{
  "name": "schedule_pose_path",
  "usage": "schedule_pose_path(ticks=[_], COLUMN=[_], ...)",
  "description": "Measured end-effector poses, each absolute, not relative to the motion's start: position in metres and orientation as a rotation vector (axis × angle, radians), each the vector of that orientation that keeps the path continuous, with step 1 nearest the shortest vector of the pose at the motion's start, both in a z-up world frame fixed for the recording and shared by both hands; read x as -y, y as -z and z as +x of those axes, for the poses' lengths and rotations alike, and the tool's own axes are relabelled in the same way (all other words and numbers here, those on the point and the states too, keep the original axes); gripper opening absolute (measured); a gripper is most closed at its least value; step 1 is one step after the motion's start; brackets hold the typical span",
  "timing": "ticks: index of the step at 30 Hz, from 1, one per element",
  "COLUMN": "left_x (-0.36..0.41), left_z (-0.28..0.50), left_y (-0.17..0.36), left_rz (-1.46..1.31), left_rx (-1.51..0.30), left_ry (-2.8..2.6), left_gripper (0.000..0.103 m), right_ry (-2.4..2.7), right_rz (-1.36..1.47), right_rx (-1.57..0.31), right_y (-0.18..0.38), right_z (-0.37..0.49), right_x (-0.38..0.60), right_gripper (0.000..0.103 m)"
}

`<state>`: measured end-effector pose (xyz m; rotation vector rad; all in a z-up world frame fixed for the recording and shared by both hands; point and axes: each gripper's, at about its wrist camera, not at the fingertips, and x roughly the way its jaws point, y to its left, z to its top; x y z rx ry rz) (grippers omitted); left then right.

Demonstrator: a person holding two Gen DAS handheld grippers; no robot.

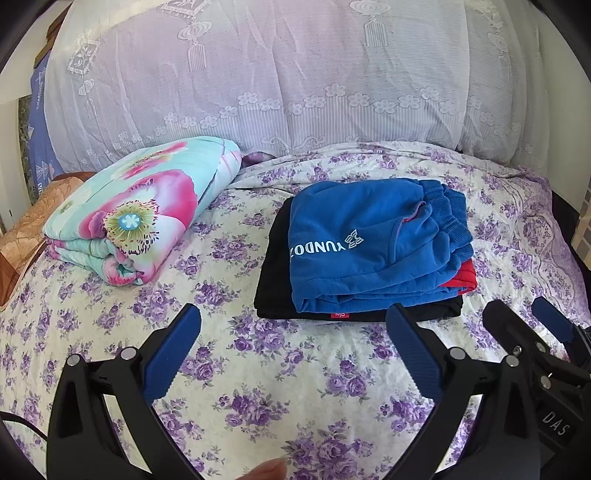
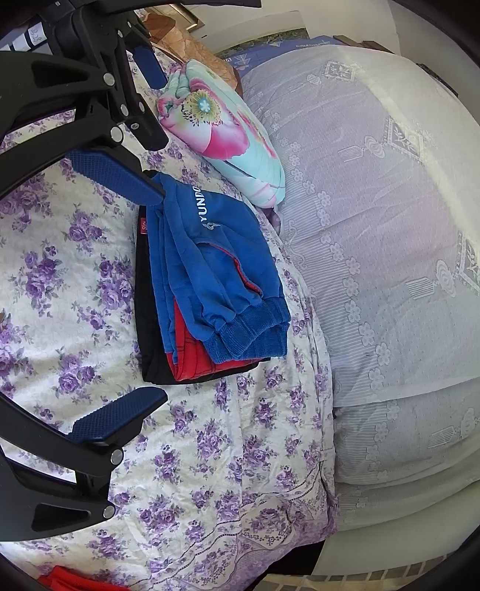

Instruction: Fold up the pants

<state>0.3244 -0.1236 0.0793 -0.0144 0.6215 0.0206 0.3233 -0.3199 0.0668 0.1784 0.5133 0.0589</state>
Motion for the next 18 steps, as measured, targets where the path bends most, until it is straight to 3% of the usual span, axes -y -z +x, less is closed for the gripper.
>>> schedule_pose_path(ticks=[18], left_x=[0.1222], left_z=[0.3238], left_y=[-0.0784], left_rz=[-0.015], left_rx=[-0.622], left_ry=[-0.023], left_gripper=[0.098], right_ry=[-0.06], right_rz=[0.18], right_rx=[-0.515], right_y=[-0.0666], right_z=[0.3235], right_x=[0.3203], right_gripper=[0.099])
